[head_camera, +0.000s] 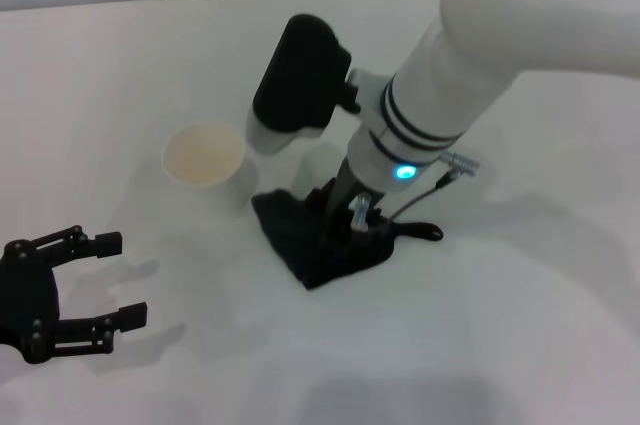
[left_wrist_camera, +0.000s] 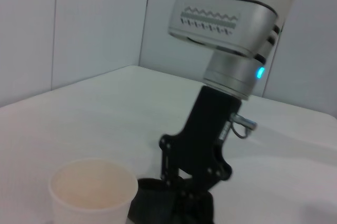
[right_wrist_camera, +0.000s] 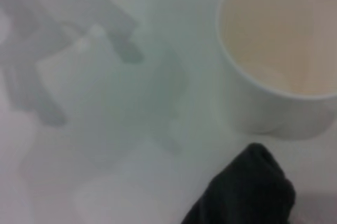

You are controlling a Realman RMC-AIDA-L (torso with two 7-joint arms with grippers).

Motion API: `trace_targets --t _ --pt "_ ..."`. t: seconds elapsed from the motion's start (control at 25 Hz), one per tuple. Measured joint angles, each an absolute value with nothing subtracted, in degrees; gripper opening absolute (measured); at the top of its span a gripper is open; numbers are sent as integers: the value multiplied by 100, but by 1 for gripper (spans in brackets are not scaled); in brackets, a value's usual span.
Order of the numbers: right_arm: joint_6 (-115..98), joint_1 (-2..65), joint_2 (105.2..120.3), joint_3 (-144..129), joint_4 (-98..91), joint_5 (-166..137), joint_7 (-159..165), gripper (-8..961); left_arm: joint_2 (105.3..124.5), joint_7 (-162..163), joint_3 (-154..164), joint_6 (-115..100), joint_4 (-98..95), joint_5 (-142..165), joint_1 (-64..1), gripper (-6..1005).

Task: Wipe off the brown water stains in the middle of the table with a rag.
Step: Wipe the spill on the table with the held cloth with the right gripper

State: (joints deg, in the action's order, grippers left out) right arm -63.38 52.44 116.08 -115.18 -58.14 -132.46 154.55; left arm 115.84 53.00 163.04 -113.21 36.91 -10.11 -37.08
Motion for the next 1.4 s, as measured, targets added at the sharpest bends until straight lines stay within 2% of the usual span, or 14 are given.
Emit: trace_targets --t 0.56,1.4 --pt "-6064 5418 11604 -10618 -5266 -14227 15203 86 11589 5318 16303 -11328 3691 -1011 -3700 894" --pt "-6183 5545 11622 -11640 -5434 -13188 15165 84 11584 5324 16303 -11329 3692 -1083 -3708 894"
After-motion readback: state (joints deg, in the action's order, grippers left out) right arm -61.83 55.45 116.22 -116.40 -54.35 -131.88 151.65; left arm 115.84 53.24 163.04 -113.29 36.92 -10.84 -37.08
